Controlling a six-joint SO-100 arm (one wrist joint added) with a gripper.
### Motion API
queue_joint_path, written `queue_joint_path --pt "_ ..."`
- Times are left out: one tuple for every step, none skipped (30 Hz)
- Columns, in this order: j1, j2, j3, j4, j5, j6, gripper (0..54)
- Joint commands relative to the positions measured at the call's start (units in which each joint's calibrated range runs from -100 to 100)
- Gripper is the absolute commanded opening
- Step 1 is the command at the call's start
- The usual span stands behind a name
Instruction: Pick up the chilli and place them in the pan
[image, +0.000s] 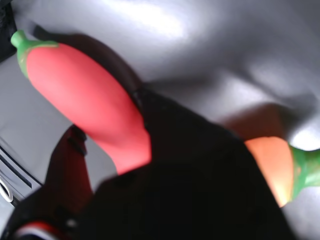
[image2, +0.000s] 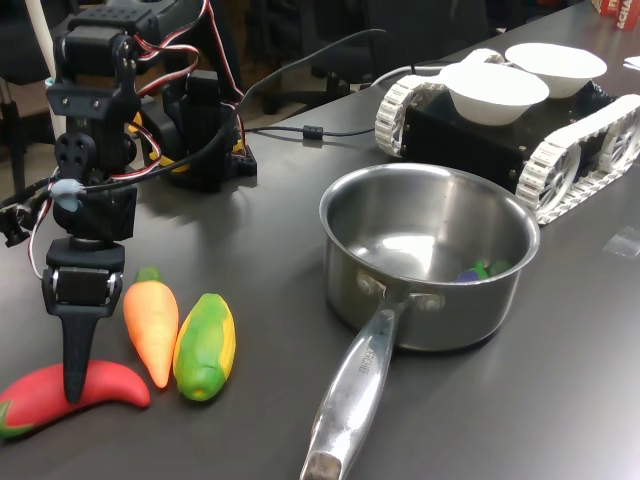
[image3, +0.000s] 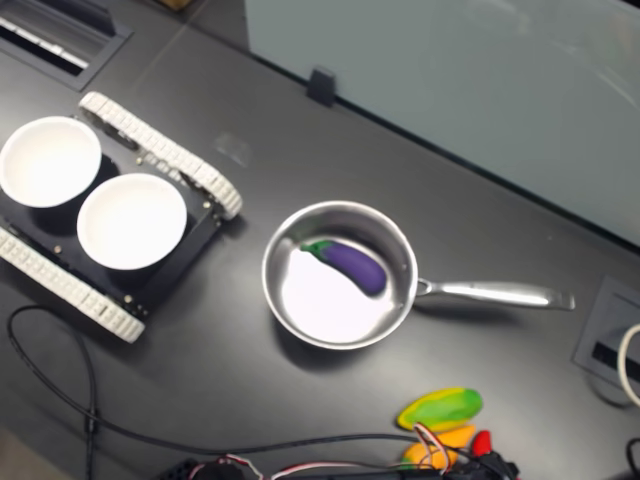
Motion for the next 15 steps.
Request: queue_joint_path --pt "-0.2 0.1 -2.9 3.4 0.6 0.9 17.8" --pt "-0.2 0.2 -3.2 3.6 0.6 0.9 17.6" --pt "-0.2 0.4 -3.5 3.8 0.6 0.9 17.2" --pt "-0.2 0.6 -3.7 4.1 0.7 0.9 16.9" --pt "-0.1 0.8 -4.1 4.6 0.7 1.0 16.6" --pt "-0.1 0.9 -4.3 4.7 0.6 1.3 16.3" --pt "0.1 1.2 -4.5 5.0 0.4 1.6 15.6" --pt "0.1 1.3 -4.7 5.2 0.4 1.6 15.2" --pt "0.1 1.3 -4.7 5.2 0.4 1.8 15.0" --pt "-0.1 1.4 -4.7 5.2 0.4 2.1 15.0" --pt "-0.2 1.4 -4.6 5.2 0.4 2.5 15.3" --pt "-0.3 1.4 -4.5 5.2 0.5 3.0 15.9" --pt "-0.5 1.4 -4.4 5.2 0.5 3.4 16.6" --pt "-0.6 1.4 -4.2 5.2 0.5 3.6 17.6" --pt "-0.7 1.4 -4.0 5.1 0.6 3.8 18.4"
